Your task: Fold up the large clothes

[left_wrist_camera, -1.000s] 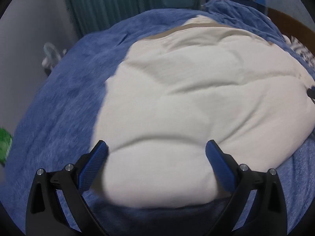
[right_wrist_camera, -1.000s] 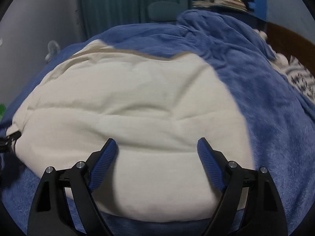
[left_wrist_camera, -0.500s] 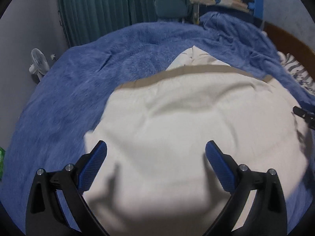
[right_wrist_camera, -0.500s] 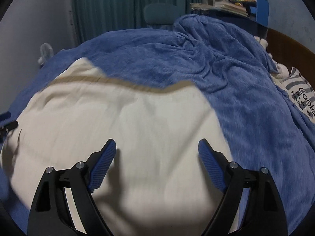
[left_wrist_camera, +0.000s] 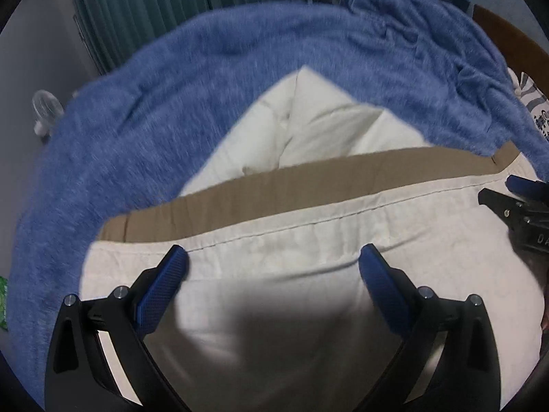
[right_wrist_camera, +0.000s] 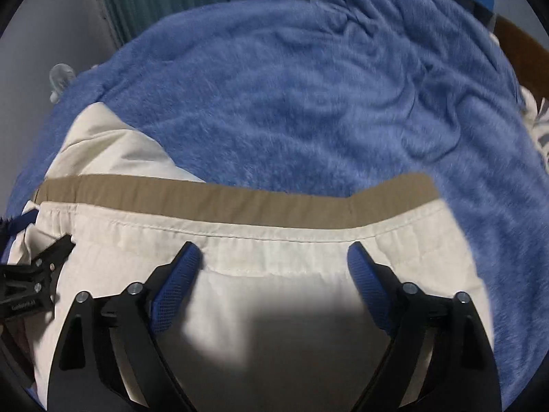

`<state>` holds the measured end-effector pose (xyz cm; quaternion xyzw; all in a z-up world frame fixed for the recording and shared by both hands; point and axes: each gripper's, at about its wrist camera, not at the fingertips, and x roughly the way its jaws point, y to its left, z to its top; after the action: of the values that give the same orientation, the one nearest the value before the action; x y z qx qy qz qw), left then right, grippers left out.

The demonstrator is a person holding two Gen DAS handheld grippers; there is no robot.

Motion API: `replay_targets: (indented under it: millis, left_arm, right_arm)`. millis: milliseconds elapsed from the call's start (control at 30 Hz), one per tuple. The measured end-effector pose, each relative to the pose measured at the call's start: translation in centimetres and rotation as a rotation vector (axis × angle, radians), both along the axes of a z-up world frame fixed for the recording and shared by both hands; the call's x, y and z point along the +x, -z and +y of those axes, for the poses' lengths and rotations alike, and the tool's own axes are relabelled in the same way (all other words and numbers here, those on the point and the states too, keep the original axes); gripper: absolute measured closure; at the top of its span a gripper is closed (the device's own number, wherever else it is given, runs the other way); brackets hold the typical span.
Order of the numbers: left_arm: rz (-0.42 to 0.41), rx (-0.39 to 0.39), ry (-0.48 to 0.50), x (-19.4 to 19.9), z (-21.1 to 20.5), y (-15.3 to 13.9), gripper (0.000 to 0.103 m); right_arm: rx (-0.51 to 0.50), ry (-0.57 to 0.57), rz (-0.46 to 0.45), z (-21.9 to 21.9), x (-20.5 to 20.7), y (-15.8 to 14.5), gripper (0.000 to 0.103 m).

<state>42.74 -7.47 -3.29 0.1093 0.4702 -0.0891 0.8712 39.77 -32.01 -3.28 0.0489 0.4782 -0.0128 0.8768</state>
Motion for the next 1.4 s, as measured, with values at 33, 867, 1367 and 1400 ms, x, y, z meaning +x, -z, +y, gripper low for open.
replay_targets:
  millis: [33,867,1367,1400]
  left_arm:
    - [0.015,0.000,0.001,0.3,-0.1,0.6,0.006]
    - [-0.064,-0.126,-0.013,-10.6,19.3,0.7,0.006]
    - [0.113,-0.630,0.051,-6.9,23.6,5.3,0.023]
    - [0.111,-0.648,0.033,-6.3,23.3,5.5,0.023]
  right_arm:
    - [-0.003,0.004,0.003,0.1,0.1,0.3,0.017]
    - [-0.046,-0.089,-0.063,-11.4,-10.3,-0.6,0.011]
    - [0.589,-0.137,0.005,-16.2,-9.2,4.9,0.024]
    - [0.595,-0.133,0.007,-16.1,-8.4,5.0,0.020]
